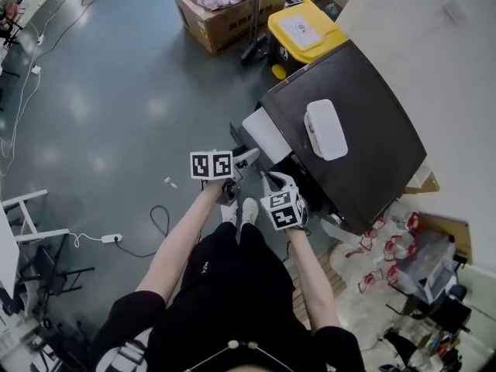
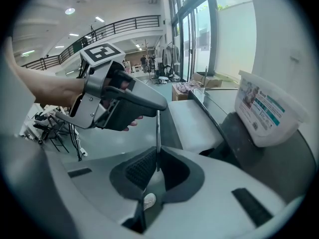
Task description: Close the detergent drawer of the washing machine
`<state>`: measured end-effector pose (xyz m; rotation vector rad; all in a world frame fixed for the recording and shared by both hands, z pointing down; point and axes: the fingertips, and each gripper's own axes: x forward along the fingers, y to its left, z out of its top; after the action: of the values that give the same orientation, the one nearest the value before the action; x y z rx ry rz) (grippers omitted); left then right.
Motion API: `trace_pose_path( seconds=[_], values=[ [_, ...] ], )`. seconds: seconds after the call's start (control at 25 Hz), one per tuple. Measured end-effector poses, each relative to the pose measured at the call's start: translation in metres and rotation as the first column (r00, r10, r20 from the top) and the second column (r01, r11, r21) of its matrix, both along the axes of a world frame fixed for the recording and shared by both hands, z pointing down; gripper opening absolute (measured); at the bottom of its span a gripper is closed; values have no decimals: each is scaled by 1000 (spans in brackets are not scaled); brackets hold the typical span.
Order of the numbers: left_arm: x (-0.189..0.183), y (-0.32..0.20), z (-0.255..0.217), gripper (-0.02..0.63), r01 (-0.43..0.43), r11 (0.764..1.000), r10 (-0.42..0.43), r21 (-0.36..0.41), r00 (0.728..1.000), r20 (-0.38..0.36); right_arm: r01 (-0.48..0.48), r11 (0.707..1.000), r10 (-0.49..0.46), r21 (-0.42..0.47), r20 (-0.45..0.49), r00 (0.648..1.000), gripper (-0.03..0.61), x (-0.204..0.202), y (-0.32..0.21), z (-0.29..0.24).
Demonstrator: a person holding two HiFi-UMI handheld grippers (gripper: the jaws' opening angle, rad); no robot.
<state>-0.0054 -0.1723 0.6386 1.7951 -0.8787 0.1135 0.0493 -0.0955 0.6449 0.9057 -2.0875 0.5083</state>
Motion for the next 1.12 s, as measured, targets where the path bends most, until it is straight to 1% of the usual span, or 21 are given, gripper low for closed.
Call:
trace_pose_path(
  seconds=[0.16,0.4,0.8,1.12],
  values=[
    [6,-7,1,230,-12,1000,12,-1,1000,3,-19,1000,19,7,-9,1000,32,7,-8,1],
    [21,-23,-1,230,-34,999,34,-1,999,-11,-74,997,74,11,-20,997,32,21,-23,-1],
    [37,-41,-2,230,-42,999,41,-16,998,-54,-165,986,167,30,-59,984,32,39,-42,-2],
    [48,-50,-2,230,-57,998,55,-23,996,-72,-185,982,188,36,-90,978,32,50,-50,-1]
  ],
)
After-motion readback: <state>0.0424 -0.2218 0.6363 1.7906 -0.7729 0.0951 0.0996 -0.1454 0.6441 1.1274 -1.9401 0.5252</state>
